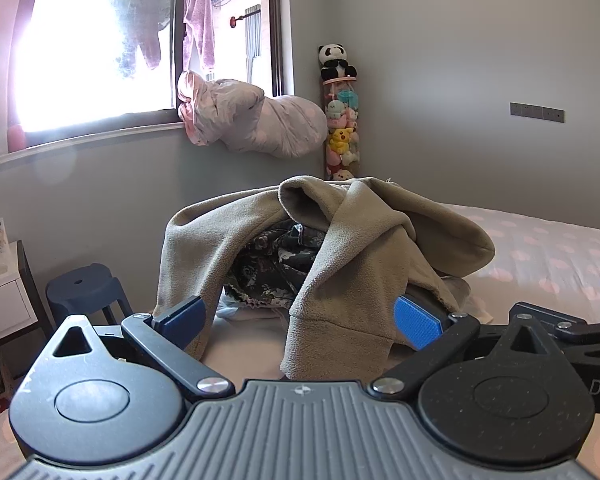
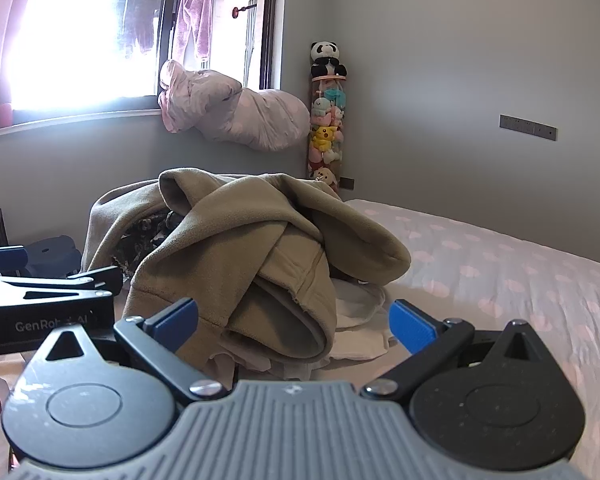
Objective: Fold clothes
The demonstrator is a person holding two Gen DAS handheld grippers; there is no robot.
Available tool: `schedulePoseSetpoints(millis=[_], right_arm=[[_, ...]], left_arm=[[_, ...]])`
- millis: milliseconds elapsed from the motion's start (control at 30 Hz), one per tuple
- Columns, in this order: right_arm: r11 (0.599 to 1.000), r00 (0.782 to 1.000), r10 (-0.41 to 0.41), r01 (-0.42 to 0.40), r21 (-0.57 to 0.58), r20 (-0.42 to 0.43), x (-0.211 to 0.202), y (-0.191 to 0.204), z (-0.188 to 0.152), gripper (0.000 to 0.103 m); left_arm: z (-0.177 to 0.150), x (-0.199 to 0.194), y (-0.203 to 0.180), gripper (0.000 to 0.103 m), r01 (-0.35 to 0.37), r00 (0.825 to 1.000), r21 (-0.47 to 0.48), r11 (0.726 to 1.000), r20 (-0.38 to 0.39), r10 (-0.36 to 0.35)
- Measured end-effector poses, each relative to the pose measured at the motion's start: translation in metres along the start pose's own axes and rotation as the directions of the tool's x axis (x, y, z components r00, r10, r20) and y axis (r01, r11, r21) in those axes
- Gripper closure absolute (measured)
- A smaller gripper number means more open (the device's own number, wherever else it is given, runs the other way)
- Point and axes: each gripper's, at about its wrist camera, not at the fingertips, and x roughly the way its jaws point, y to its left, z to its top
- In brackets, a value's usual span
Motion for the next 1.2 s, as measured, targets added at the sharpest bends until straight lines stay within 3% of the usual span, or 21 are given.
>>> schedulePoseSetpoints(millis=[300, 767, 1200], right_arm=[[1.000, 1.000, 0.002, -0.002, 0.023, -0.007, -0.001, -0.002, -0.003, 0.001], [1.000, 1.000, 0.001, -0.001, 0.026, -0.018, 0.000, -0.003, -0.008, 0.001], [1.000, 1.000, -0.018, 0.019, 0.025, -0.017, 0.000, -0.003, -0.011, 0.001]], left_arm=[[-0.002, 0.003, -0.001, 0.001, 0.022, 1.000, -0.007, 1.000, -0.017, -0.022], [-0.001, 0.002, -0.006, 0.001, -0.007, 1.000, 0.027, 1.000, -0.017, 0.008], [-0.001, 0.003, -0.003, 0.002, 0.025, 0.999, -0.022, 0.999, -0.032, -0.026]])
